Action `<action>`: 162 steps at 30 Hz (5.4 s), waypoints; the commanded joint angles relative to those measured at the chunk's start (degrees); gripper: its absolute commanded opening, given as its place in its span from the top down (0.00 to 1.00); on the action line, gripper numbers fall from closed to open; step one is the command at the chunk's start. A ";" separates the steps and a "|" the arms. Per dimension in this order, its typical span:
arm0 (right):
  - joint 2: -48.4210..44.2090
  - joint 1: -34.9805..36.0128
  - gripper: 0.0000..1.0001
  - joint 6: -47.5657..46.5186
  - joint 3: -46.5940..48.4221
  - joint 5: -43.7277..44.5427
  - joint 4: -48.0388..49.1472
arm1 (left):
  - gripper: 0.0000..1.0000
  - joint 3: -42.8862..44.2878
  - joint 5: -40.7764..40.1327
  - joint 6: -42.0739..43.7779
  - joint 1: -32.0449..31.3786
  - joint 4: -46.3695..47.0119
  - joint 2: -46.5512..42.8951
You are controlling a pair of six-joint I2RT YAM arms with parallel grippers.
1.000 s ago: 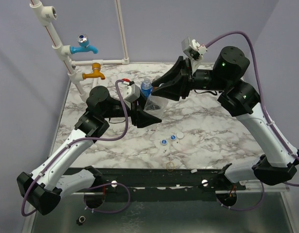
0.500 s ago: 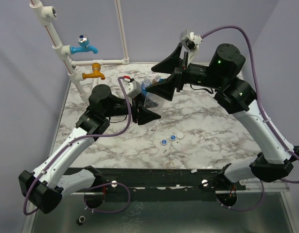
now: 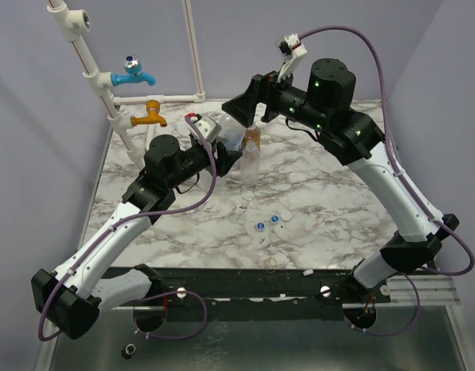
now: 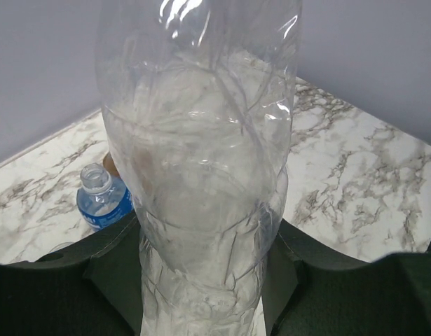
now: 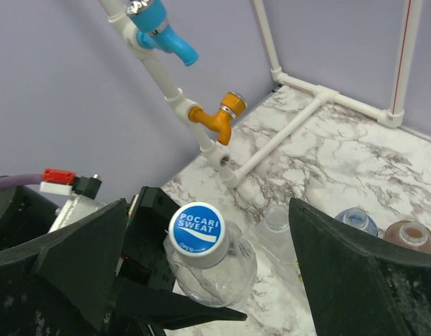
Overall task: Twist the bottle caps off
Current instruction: Unscrew the bottle cap from the plastic bottle, then place the bottle cap at the center of the board, then place the plastic bottle at the center of the board.
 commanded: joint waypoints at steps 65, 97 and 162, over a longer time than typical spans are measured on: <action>-29.79 -1.04 0.84 10.71 -84.86 30.82 24.11 | 1.00 -9.16 28.69 -1.26 0.39 -0.12 -7.29; -20.07 -0.95 0.26 24.78 -87.11 22.81 15.89 | 1.00 -10.17 27.73 -4.67 0.40 3.50 -8.00; -24.37 -1.04 0.82 -19.55 -62.13 36.01 31.04 | 0.01 -9.37 14.54 0.46 0.74 -9.64 -11.25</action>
